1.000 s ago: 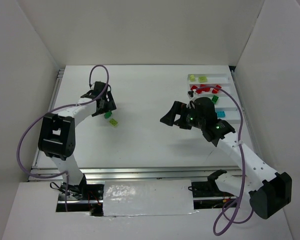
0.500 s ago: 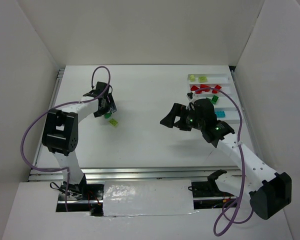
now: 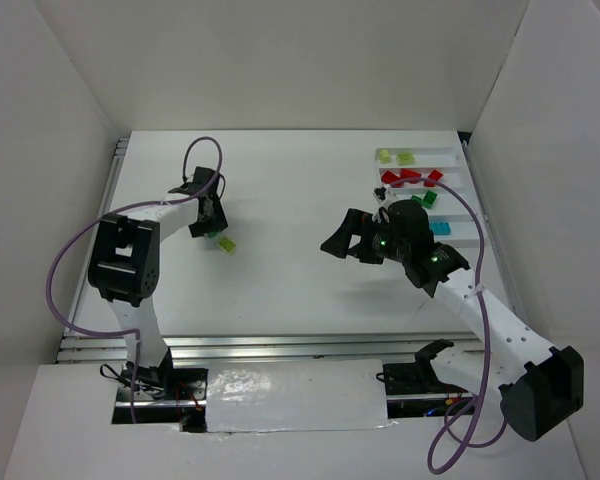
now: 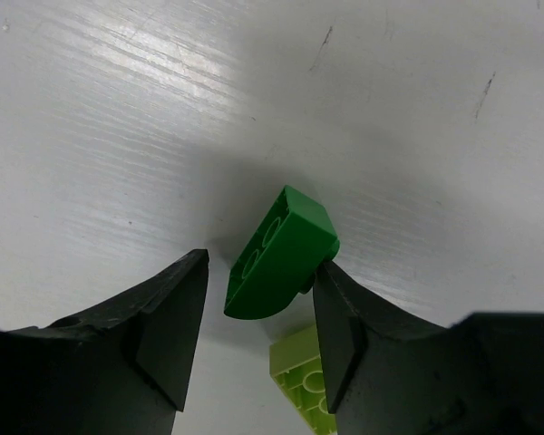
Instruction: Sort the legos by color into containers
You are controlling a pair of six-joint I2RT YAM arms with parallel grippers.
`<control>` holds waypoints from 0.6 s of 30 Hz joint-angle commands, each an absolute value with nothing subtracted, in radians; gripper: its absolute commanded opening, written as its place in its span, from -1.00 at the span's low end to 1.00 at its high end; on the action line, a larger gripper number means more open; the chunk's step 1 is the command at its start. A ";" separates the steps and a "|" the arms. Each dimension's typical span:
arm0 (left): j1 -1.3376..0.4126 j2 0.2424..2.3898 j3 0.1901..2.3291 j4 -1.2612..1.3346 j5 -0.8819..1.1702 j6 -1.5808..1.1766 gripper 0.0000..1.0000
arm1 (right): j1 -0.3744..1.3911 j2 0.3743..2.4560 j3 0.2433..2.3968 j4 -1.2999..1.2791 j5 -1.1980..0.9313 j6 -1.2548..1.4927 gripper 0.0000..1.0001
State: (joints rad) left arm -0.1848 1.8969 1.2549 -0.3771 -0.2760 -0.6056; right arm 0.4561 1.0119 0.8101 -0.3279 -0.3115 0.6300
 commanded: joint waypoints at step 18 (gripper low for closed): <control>-0.150 1.890 1.301 -0.390 -0.287 -0.610 -1.00 | 0.466 0.996 0.792 -0.278 -0.331 0.620 0.99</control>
